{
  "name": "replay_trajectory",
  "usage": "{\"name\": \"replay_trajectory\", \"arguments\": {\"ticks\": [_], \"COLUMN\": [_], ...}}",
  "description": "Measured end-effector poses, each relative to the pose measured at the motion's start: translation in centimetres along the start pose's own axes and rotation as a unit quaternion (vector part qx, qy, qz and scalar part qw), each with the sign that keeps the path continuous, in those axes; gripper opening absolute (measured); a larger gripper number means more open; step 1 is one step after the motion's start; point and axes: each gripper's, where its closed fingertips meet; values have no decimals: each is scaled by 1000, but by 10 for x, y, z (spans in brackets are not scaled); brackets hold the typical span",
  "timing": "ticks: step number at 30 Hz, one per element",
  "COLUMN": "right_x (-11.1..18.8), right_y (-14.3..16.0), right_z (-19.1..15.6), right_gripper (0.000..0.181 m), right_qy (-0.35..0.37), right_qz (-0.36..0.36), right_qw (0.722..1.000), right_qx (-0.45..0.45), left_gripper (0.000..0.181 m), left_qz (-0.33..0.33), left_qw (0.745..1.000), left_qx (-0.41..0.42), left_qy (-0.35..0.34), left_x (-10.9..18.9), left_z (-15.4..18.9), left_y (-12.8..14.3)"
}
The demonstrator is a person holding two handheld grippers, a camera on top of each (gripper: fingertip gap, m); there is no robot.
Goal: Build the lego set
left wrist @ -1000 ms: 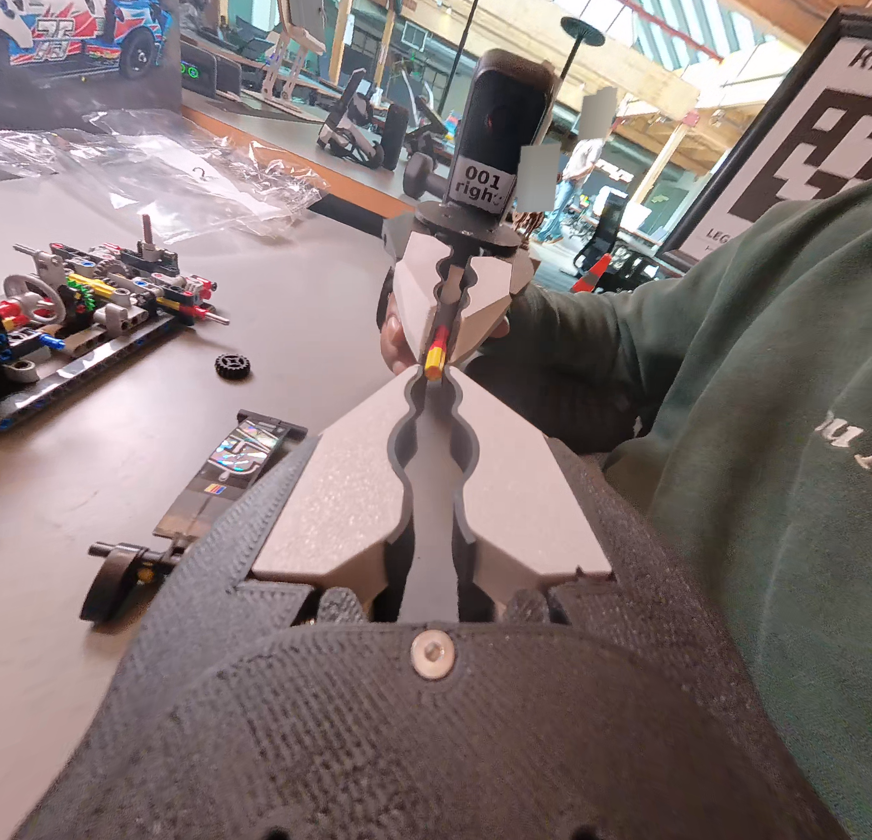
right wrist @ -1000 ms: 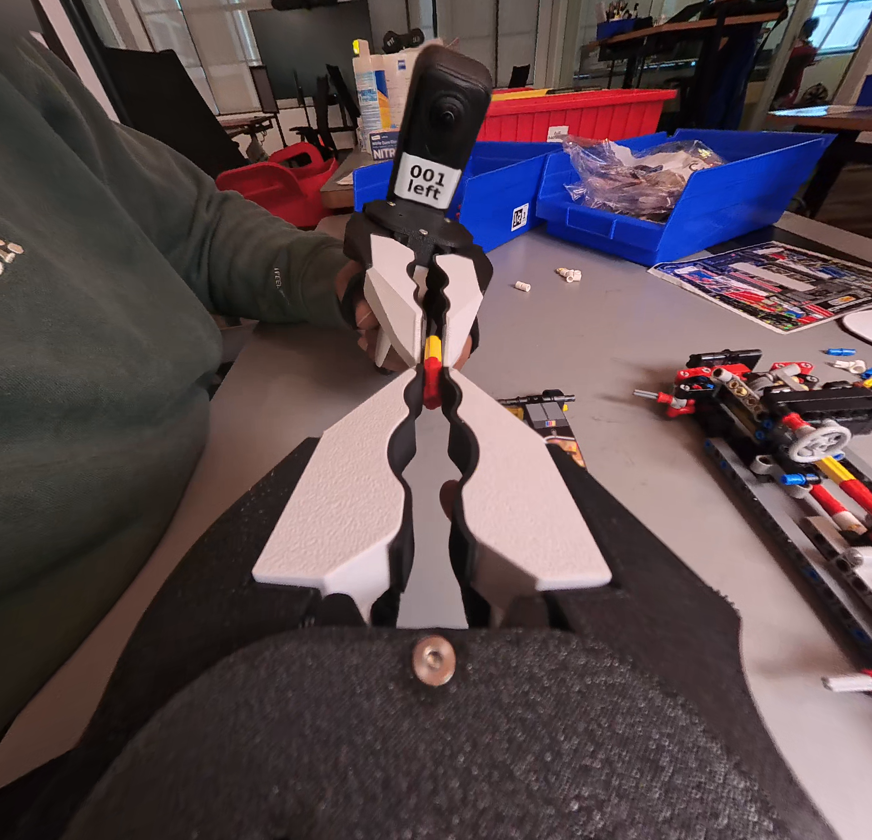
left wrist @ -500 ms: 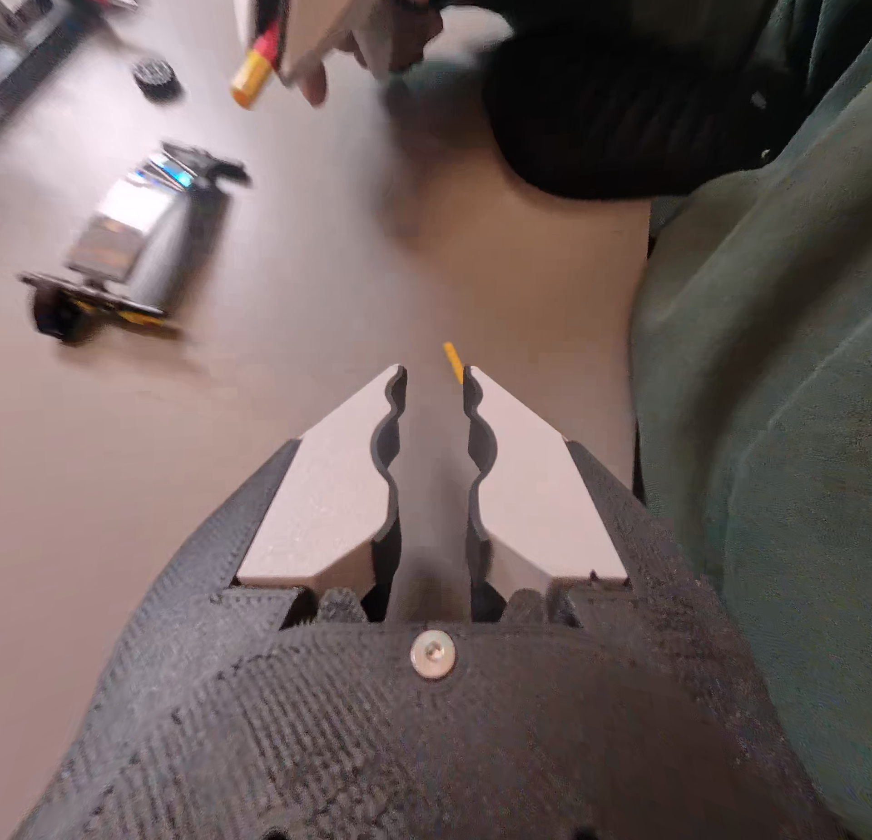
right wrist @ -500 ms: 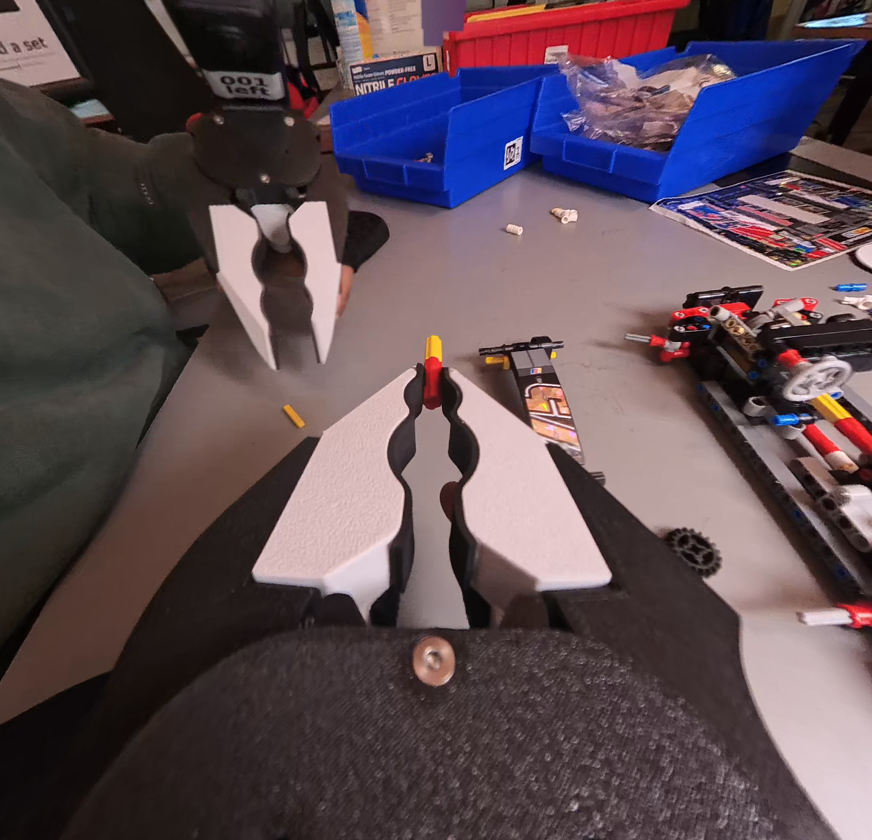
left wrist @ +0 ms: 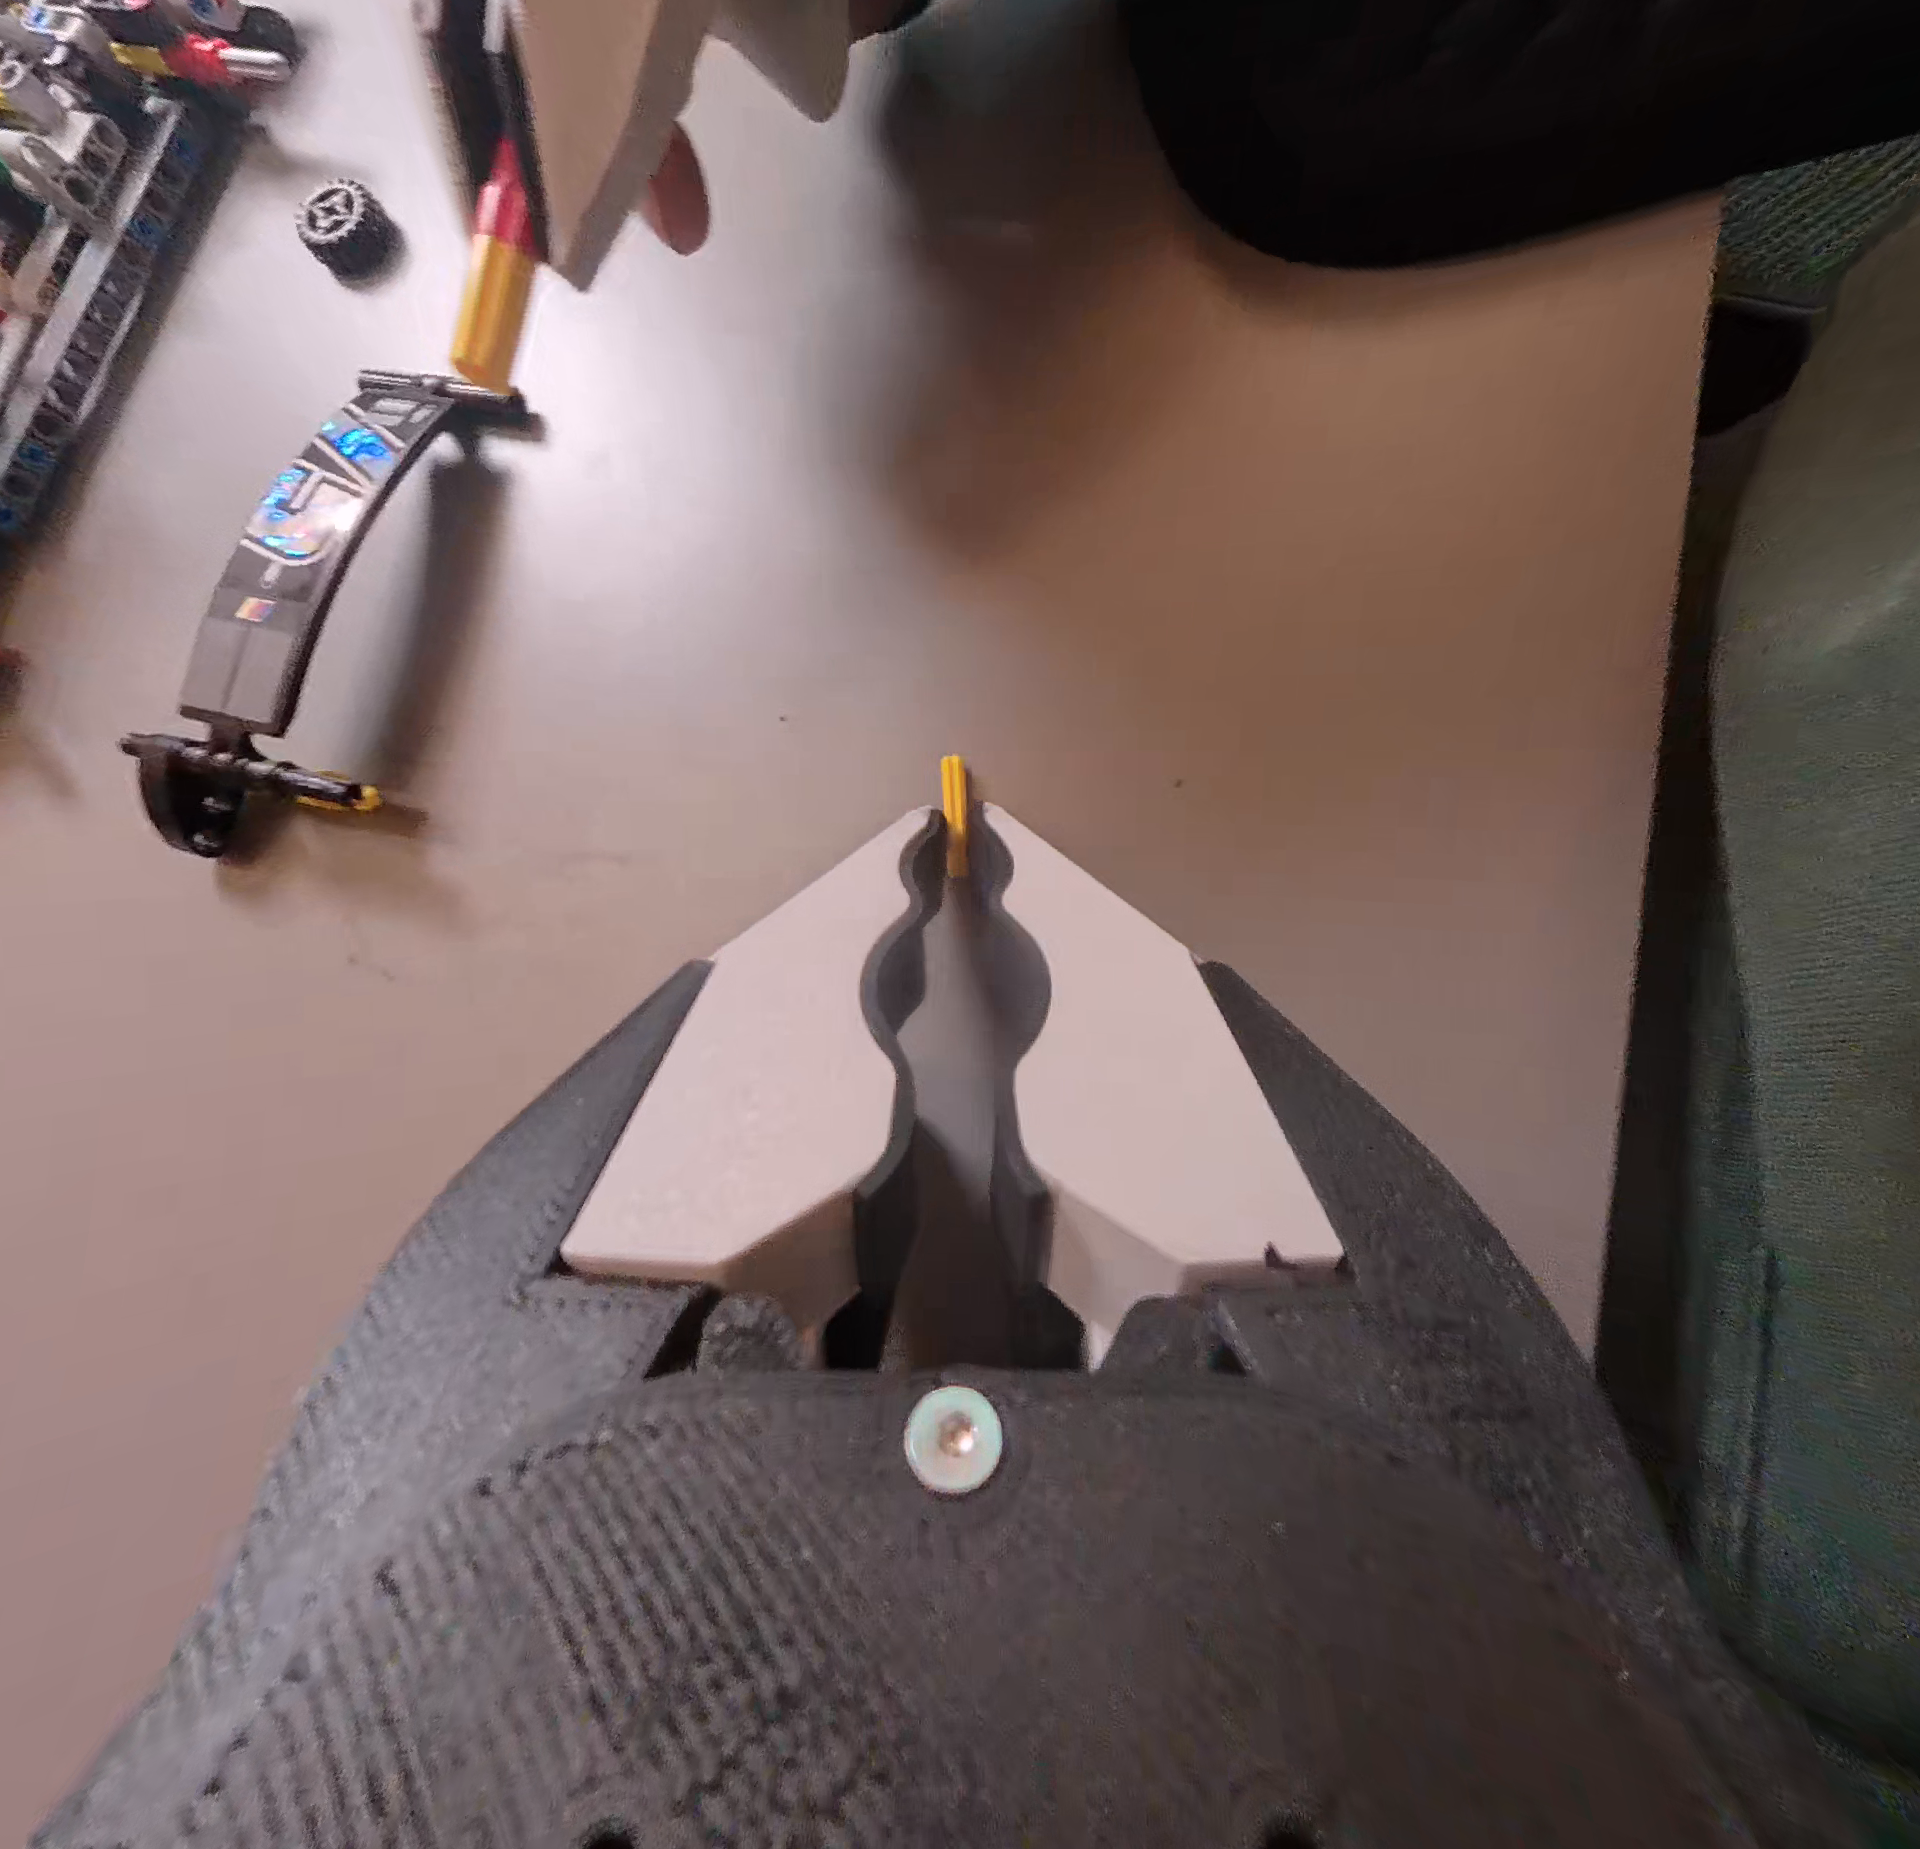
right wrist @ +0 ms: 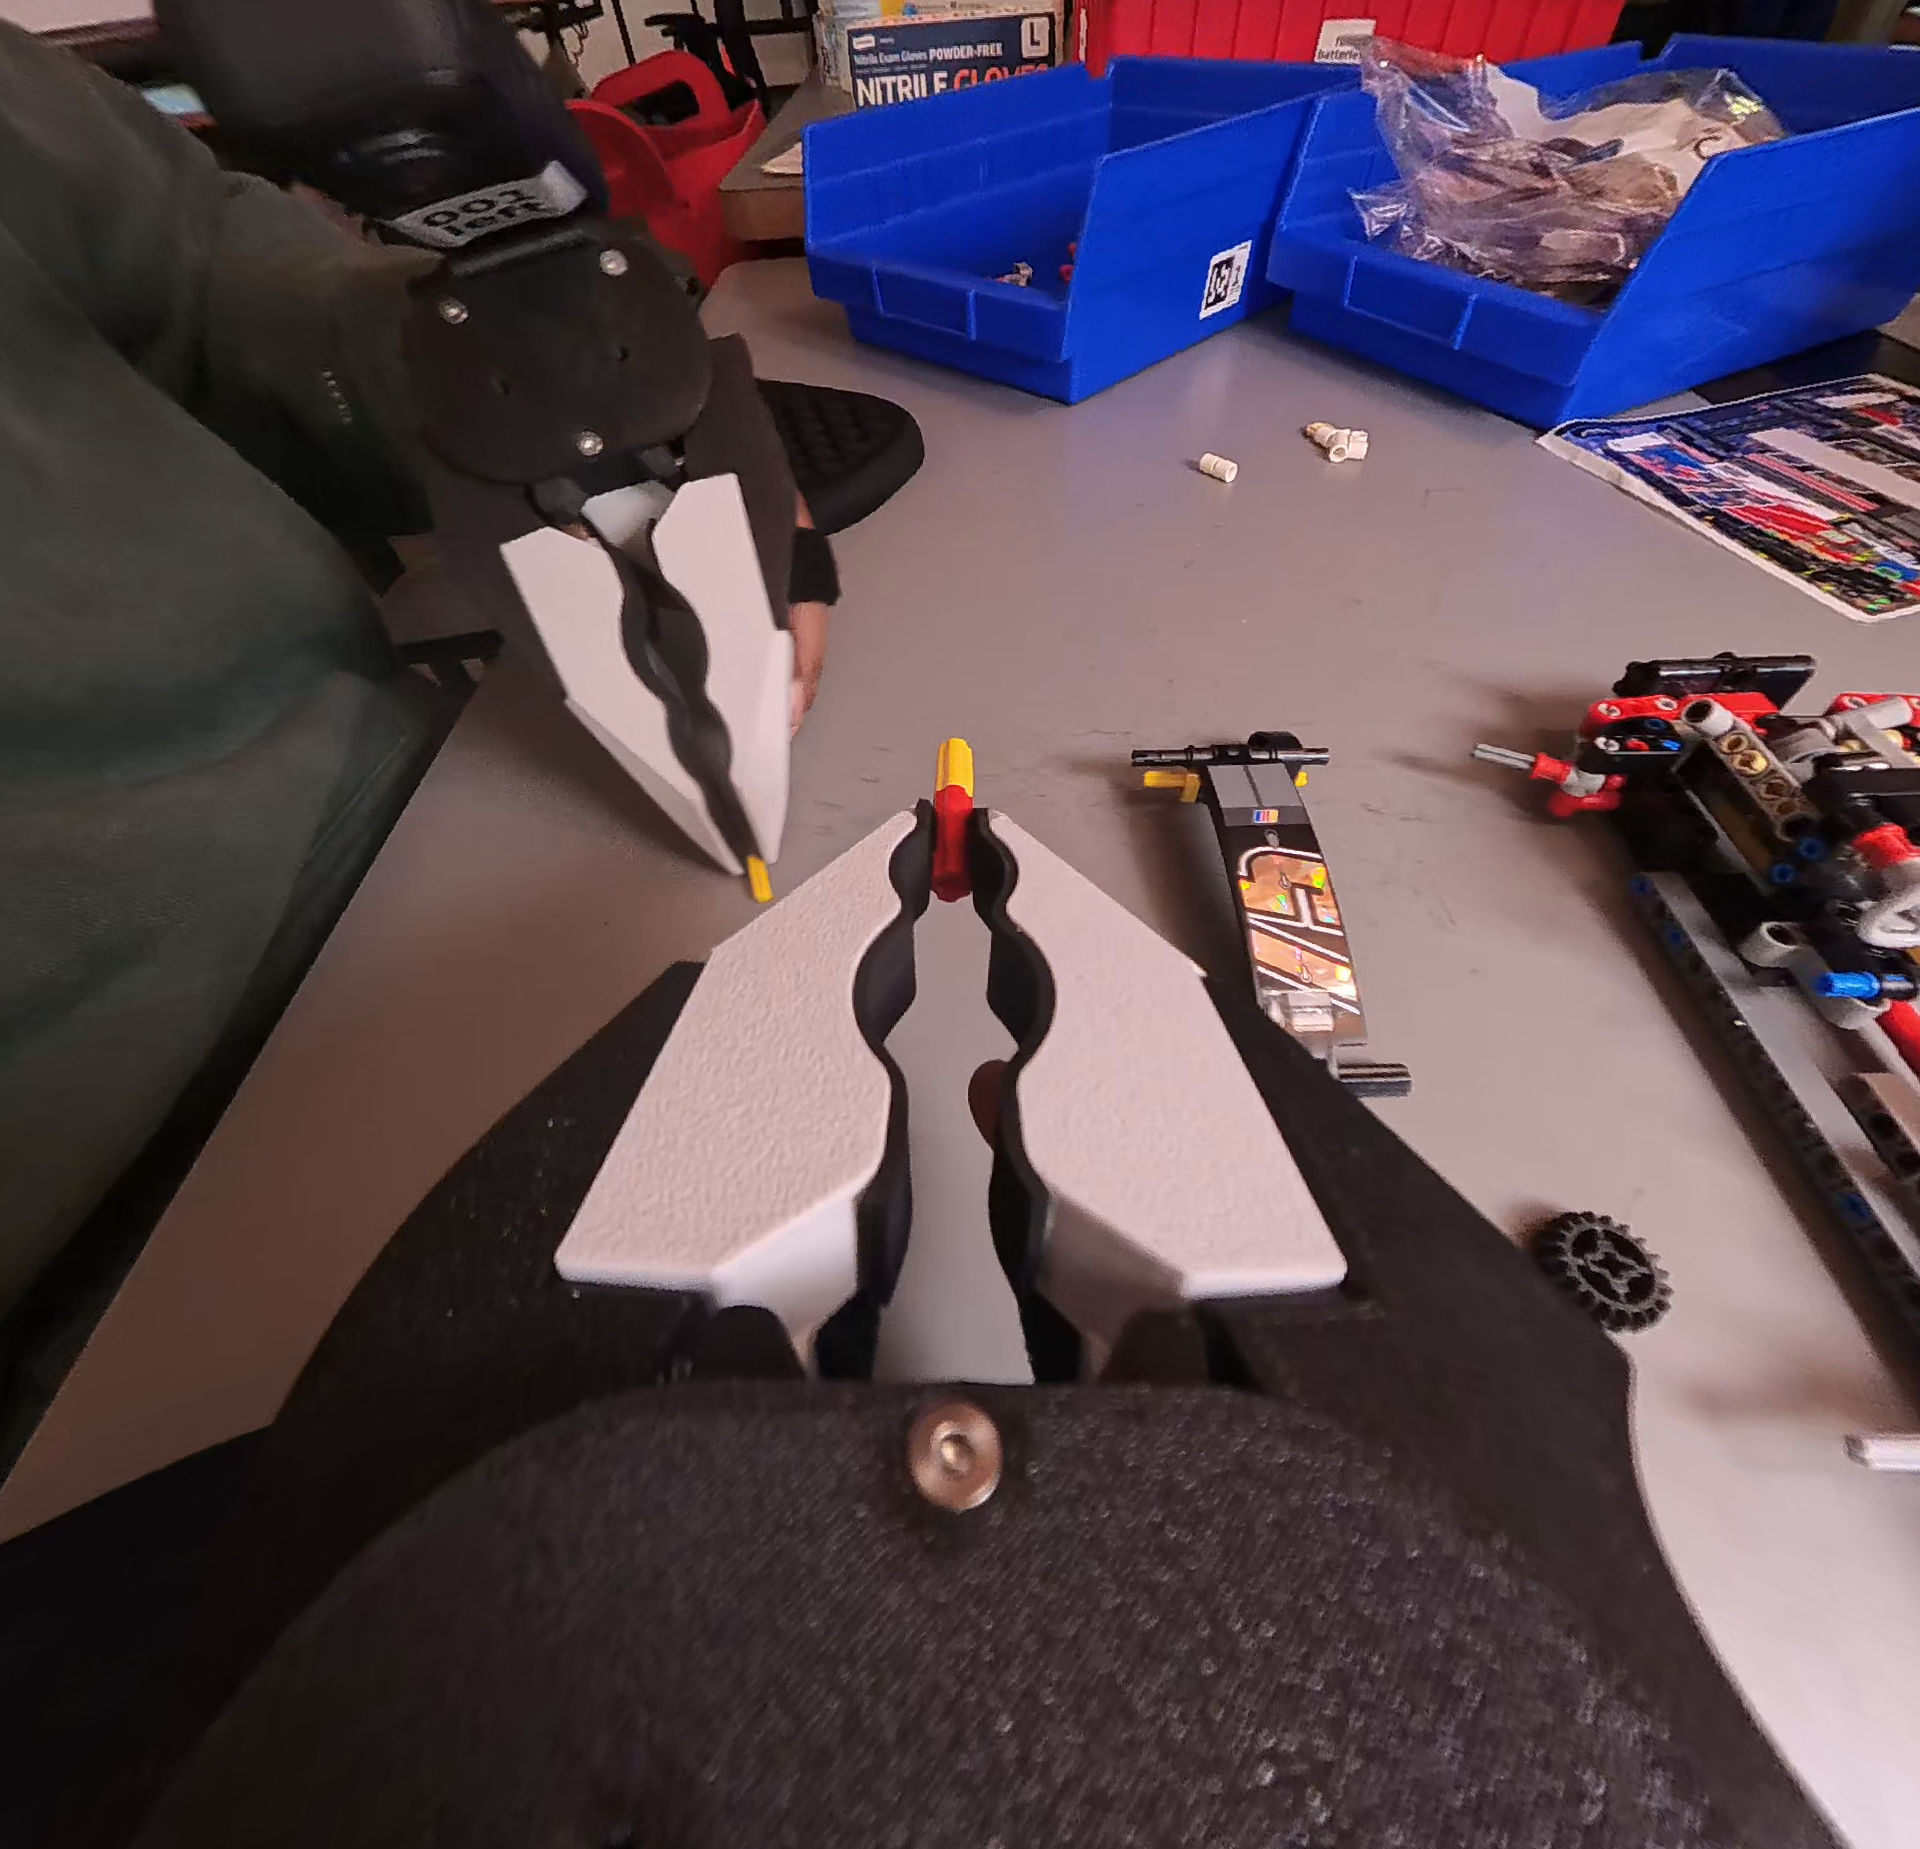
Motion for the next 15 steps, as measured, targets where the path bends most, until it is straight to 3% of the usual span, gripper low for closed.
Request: {"name": "replay_trajectory", "arguments": {"ticks": [2, 6, 15], "right_x": [-1, -1, -7], "right_y": [-1, -7, -41], "right_z": [-3, -6, -20], "right_gripper": [3, 3, 3], "right_qy": [-4, -5, -42], "right_qz": [0, 12, 66], "right_qw": [1000, 1000, 996], "right_qx": [7, 19, -31], "left_gripper": [1, 1, 1], "left_qz": [12, 86, 157], "left_qw": [1000, 988, 917], "left_qx": [-7, 45, 150], "left_qy": [19, 123, 334], "left_x": [3, 30, 60], "left_z": [-10, -24, -27], "left_y": [-3, -33, -72]}}
Point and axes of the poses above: each gripper's, where its closed fingertips meet, x back along the fingers, y out of its underside, z = x × y across the jaws, and after that the axes turned 14 degrees about x, right-handed
